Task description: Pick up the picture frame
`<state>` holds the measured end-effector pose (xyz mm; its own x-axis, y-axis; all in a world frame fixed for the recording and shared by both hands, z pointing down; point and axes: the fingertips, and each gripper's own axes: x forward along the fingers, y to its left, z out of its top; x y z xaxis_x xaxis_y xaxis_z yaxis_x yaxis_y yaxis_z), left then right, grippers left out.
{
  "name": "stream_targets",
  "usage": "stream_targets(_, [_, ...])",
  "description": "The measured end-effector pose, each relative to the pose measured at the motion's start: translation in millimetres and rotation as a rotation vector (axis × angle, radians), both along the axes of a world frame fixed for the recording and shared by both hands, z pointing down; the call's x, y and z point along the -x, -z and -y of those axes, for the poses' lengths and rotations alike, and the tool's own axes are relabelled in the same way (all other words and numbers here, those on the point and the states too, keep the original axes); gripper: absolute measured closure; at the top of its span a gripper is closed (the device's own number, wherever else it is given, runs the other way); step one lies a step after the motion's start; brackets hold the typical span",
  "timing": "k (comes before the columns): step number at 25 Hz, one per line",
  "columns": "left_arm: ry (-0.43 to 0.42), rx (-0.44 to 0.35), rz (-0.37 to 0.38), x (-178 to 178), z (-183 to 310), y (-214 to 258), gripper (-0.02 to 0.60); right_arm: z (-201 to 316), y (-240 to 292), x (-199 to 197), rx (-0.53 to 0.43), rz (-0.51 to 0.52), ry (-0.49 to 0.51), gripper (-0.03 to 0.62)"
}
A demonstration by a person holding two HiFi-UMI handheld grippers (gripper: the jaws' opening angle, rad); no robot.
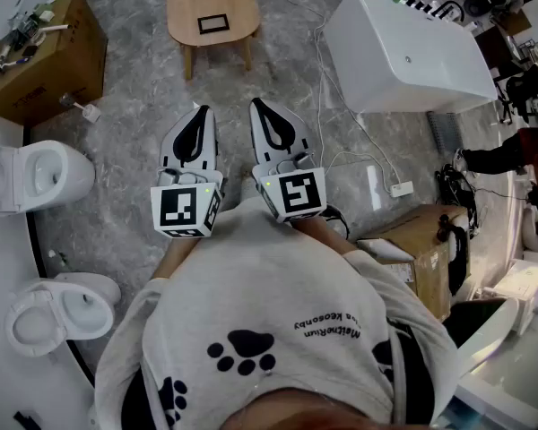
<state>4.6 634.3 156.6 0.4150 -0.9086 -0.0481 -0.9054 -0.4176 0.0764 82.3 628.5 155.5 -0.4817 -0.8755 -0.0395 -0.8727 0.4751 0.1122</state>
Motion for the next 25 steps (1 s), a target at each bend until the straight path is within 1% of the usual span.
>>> stream_targets(7, [-0.014, -0.001, 0.0, -5.7, 32.4, -6.1, 0.575, 33.9, 0.0, -6.8, -0.028, 0.034, -0.015, 0.585])
stream_targets(11, [-0.021, -0.003, 0.004, -10.5, 61.6, -7.6, 0.577, 65.1, -4.1, -9.1, -0.014, 0.057, -0.002, 0.585])
stream_targets(19, [0.0, -0.008, -0.004, -16.7, 152.0, -3.2, 0.575, 161.6, -5.3, -18.6, 0.009, 0.056, 0.024, 0.585])
stream_targets(25, [0.056, -0.004, 0.0, -20.4, 212.9, 2.7, 0.577, 230.2, -0.4, -29.5, 0.026, 0.055, 0.067, 0.585])
